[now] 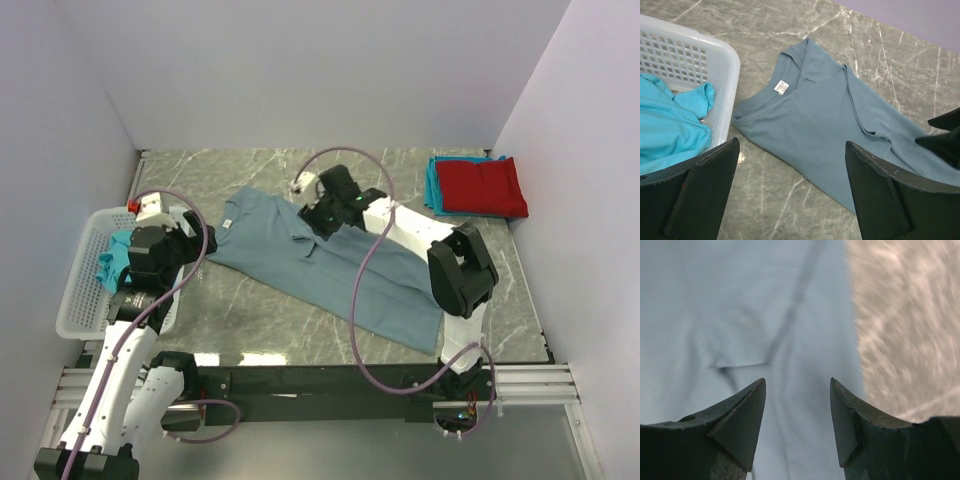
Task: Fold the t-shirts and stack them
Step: Fold the tshirt
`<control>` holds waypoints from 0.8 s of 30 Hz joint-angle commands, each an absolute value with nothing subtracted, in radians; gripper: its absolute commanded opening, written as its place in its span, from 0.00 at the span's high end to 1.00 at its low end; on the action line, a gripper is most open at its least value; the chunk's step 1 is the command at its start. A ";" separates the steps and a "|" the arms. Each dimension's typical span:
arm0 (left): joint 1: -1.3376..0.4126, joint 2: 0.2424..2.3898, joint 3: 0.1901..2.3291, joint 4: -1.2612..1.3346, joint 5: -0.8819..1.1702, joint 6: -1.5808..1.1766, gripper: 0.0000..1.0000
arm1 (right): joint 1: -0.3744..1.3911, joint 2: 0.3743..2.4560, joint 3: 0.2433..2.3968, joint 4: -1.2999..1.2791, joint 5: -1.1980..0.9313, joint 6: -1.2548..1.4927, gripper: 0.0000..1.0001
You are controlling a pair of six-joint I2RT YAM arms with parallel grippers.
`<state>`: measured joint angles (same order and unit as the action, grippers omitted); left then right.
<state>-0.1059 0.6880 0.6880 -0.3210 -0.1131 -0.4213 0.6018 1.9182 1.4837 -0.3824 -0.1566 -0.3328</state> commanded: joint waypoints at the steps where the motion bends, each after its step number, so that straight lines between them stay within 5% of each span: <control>1: -0.104 0.686 0.689 -0.295 -0.084 -0.411 0.08 | 0.696 1.864 1.459 -0.378 -0.166 -0.554 0.39; 16: -0.106 0.701 0.690 -0.293 -0.061 -0.407 0.09 | 0.787 2.135 1.704 -0.422 0.047 -0.560 0.45; 24: -0.104 0.692 0.689 -0.295 -0.063 -0.407 0.09 | 0.782 2.143 1.711 -0.374 0.063 -0.479 0.81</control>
<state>-0.1059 0.7036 0.6880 -0.3202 -0.0757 -0.4202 0.7811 2.1532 1.6760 -0.4164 0.0372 -0.5304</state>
